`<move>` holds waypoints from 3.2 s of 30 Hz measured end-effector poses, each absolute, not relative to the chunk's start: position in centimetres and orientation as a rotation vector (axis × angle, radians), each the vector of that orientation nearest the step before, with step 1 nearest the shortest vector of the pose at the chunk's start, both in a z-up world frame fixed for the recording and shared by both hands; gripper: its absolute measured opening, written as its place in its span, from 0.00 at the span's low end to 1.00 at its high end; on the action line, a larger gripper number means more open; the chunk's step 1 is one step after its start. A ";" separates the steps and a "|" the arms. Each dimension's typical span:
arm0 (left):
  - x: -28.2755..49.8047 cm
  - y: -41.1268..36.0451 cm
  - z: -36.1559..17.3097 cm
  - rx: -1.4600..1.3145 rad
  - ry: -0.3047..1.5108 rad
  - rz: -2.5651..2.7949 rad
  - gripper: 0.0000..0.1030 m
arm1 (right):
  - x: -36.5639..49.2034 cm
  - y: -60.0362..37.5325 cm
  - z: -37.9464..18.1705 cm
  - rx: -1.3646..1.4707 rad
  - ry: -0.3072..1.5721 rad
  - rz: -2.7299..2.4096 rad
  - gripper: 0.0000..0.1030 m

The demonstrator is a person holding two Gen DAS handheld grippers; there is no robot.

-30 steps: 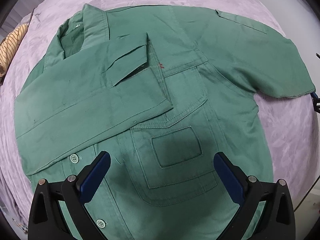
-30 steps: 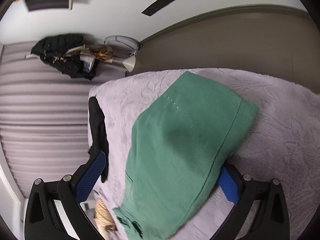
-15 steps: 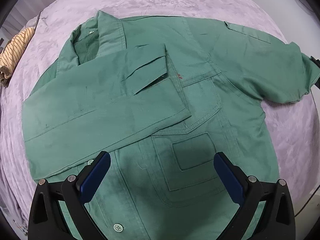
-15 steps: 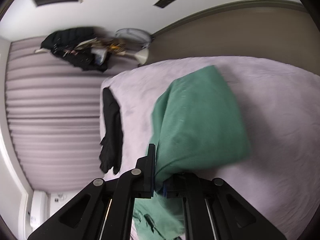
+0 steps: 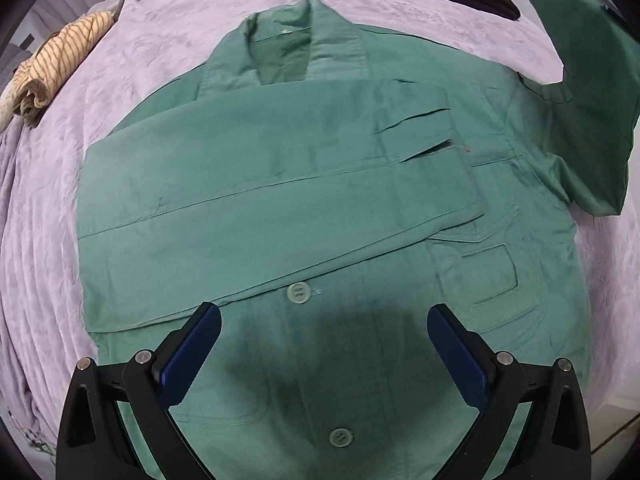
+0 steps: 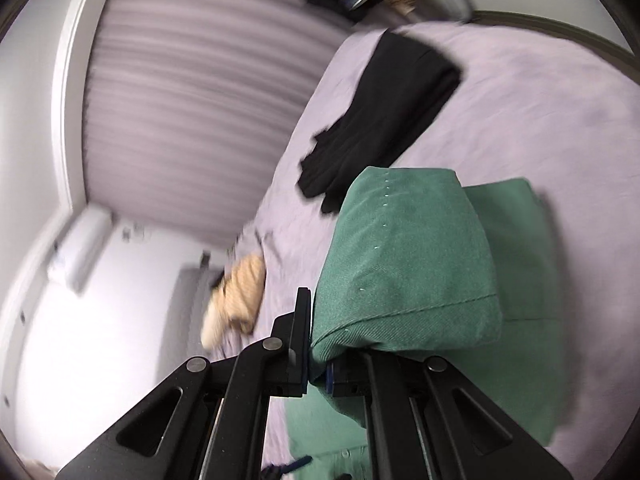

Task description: Fold large clothes

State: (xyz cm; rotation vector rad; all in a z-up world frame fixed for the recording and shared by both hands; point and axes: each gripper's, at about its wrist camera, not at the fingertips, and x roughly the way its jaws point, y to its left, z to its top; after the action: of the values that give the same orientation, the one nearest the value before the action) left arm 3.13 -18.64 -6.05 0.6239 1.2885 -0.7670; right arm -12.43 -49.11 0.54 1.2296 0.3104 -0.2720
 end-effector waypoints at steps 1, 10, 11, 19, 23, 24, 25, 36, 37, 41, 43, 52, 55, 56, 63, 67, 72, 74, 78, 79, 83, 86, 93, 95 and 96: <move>3.8 -17.7 -6.1 0.611 1.289 -0.752 1.00 | -9.9 -47.5 0.5 1.189 0.367 -0.242 0.06; 10.5 -11.0 -8.7 0.485 1.315 -0.590 1.00 | 4.2 -35.5 -9.4 1.119 0.763 -0.117 0.06; 11.1 -10.5 -8.9 0.472 1.320 -0.579 1.00 | 4.8 -34.7 -10.7 1.117 0.800 -0.127 0.06; 13.9 -7.8 -8.9 0.395 1.308 -0.572 1.00 | 3.0 -32.9 -14.2 1.164 0.942 -0.218 0.65; 15.6 -6.8 -8.9 0.338 1.321 -0.545 1.00 | 0.9 -35.1 -11.0 1.211 0.815 -0.349 0.65; 16.0 -6.6 -8.9 0.323 1.322 -0.541 1.00 | 0.8 -35.6 -11.2 1.248 0.796 -0.365 0.54; 16.4 -6.3 -8.7 0.311 1.321 -0.541 1.00 | 1.1 -36.1 -11.6 1.270 0.803 -0.370 0.19; 19.8 -4.8 -7.8 0.098 1.352 -0.639 1.00 | 11.3 -25.0 -7.3 0.615 1.091 -0.108 0.39; 19.7 -5.1 -7.9 0.092 1.366 -0.655 1.00 | 11.0 -24.4 -7.8 0.630 1.112 -0.088 0.49; 17.9 -8.4 -8.7 0.104 1.413 -0.763 1.00 | 7.9 -24.6 -8.6 0.753 1.118 -0.066 0.51; 17.1 -10.5 -9.6 0.112 1.452 -0.807 1.00 | 4.8 -26.3 -8.8 0.820 1.106 -0.112 0.53; 18.8 -17.9 -10.9 0.165 1.408 -0.849 1.00 | -12.5 -37.4 -9.7 1.172 0.914 -0.502 0.56; 19.9 -19.0 -11.1 0.148 1.403 -0.851 1.00 | -15.4 -40.7 -8.4 1.159 0.814 -0.582 0.57; 20.1 -19.2 -11.1 0.144 1.398 -0.854 0.99 | -15.4 -41.8 -8.0 1.144 0.797 -0.591 0.57; 20.1 -20.2 -11.3 0.175 1.375 -0.849 0.81 | -9.0 -50.2 -10.3 1.092 0.816 -0.569 0.57; 20.8 -19.6 -11.3 0.192 1.370 -0.822 0.24 | -6.7 -53.1 -13.5 1.233 0.804 -0.492 0.56; 22.1 -19.0 -9.5 0.126 1.342 -0.862 0.17 | -5.6 -52.4 -12.0 1.176 0.797 -0.428 0.04; 22.4 -19.8 -9.5 0.160 1.326 -0.868 0.17 | -5.2 -51.9 -10.3 1.084 0.805 -0.426 0.04; 22.6 -21.0 -11.1 0.234 1.300 -0.856 0.17 | -4.5 -52.4 -11.3 1.013 0.853 -0.478 0.04; 22.6 -20.9 -11.6 0.232 1.300 -0.859 0.17 | -4.5 -52.5 -12.2 1.004 0.880 -0.494 0.05; 23.1 -19.7 -11.2 0.180 1.325 -0.827 0.25 | -4.9 -52.7 -14.1 1.034 0.878 -0.520 0.08; 23.0 -18.3 -9.2 0.226 1.267 -0.760 0.47 | -6.4 -52.9 -13.2 1.084 0.884 -0.537 0.16; 20.2 -16.6 -6.8 0.241 1.242 -0.854 0.47 | -14.6 -47.6 -8.8 1.276 0.732 -0.510 0.53; 19.0 -17.2 -7.6 0.281 1.243 -0.867 0.47 | -16.9 -45.0 -9.0 1.385 0.684 -0.475 0.51; 18.6 -17.6 -8.0 0.297 1.251 -0.861 0.47 | -17.8 -44.0 -9.5 1.442 0.661 -0.464 0.50</move>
State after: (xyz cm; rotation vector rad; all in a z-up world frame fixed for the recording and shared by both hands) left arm 18.63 -17.64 -7.98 0.2973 1.2514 -0.8609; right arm -17.81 -44.05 -9.52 1.4421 0.6607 -0.4643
